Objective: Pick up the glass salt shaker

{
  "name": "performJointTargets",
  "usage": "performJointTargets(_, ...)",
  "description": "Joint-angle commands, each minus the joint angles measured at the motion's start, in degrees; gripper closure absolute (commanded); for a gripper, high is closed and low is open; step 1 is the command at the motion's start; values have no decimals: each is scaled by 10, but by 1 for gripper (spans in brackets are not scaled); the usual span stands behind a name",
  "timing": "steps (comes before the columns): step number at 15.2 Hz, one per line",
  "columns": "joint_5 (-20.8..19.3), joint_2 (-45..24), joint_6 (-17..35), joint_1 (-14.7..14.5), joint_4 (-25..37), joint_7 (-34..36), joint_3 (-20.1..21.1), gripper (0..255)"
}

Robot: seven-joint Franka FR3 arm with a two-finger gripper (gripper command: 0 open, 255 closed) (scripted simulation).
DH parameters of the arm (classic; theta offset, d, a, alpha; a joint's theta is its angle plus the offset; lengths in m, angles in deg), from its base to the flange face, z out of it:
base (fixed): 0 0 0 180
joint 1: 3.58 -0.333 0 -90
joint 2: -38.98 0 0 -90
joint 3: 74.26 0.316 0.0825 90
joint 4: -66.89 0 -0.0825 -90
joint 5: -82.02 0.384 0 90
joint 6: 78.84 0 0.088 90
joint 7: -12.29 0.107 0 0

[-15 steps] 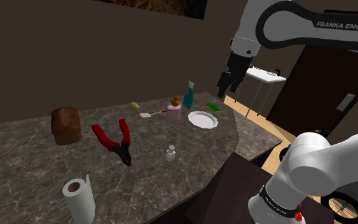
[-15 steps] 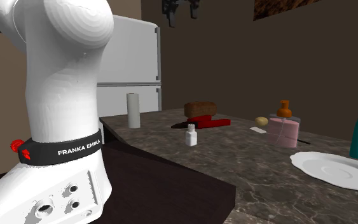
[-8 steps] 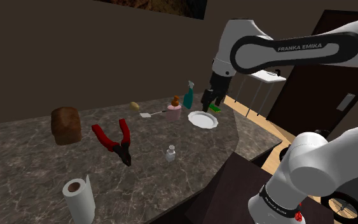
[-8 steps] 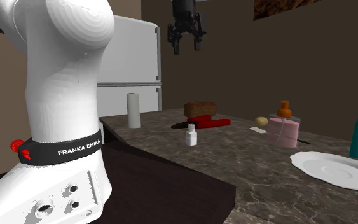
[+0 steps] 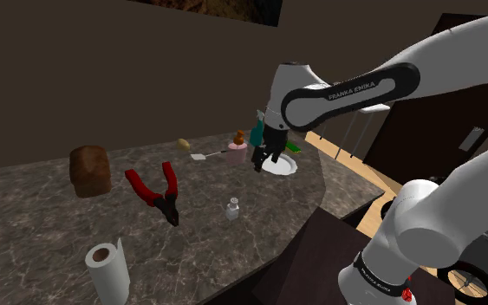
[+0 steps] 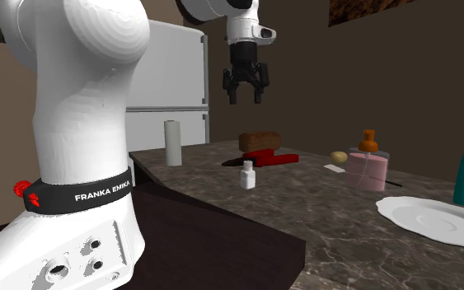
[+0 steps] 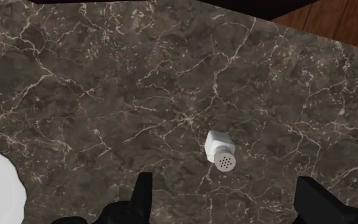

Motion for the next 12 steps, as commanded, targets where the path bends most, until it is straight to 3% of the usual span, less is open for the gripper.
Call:
performJointTargets(1, 3, -38, 40, -3, -4, -1, 1, 0)
performJointTargets(12, 26, -288, 212, -20, 61, -4, 14, 0)
